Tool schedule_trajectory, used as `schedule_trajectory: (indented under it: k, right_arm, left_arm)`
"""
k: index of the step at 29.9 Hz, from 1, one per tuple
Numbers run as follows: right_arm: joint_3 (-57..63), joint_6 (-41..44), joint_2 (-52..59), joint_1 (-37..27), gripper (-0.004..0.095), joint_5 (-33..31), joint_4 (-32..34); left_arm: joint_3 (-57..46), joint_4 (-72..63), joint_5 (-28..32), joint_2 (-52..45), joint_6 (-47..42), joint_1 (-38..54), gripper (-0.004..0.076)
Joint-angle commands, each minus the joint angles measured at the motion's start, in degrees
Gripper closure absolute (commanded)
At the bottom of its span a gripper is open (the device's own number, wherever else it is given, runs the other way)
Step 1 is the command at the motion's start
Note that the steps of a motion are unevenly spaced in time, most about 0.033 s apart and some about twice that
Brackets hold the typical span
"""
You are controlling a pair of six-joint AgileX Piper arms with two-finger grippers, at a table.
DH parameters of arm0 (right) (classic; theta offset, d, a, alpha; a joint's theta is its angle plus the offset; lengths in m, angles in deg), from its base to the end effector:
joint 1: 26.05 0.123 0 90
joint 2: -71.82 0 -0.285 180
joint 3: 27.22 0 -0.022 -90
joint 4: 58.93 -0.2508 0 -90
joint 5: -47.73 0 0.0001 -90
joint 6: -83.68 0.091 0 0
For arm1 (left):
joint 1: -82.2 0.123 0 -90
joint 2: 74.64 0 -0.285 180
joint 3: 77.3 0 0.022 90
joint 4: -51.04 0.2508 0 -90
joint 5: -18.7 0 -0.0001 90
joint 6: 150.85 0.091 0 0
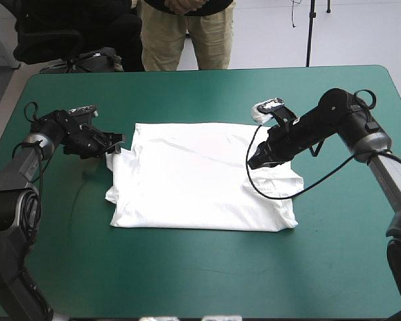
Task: Fold the cloth
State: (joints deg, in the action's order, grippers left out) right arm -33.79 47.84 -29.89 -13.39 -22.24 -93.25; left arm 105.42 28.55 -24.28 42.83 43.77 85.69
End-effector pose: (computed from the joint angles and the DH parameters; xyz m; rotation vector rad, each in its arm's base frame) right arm 0.3155 0.1203 0.3284 -0.9344 2.5168 0.7272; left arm 0.4055 0.0009 0.2109 -0.0568 2.6912 -0.3506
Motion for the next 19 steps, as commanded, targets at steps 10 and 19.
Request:
schedule_trajectory:
  k: [10,19]
  right_arm:
    - [-1.76,-0.89,2.62,-0.43,0.0679,-0.27,-2.52]
    - [-1.76,-1.13,2.74,-0.43,0.0679,-0.78,-2.52]
  left_arm:
    - [1.6,-3.78,-3.27,-4.01,6.73,-0.96,0.0741]
    - [1.6,1.49,-5.45,-9.39,6.29,-8.69,0.0741]
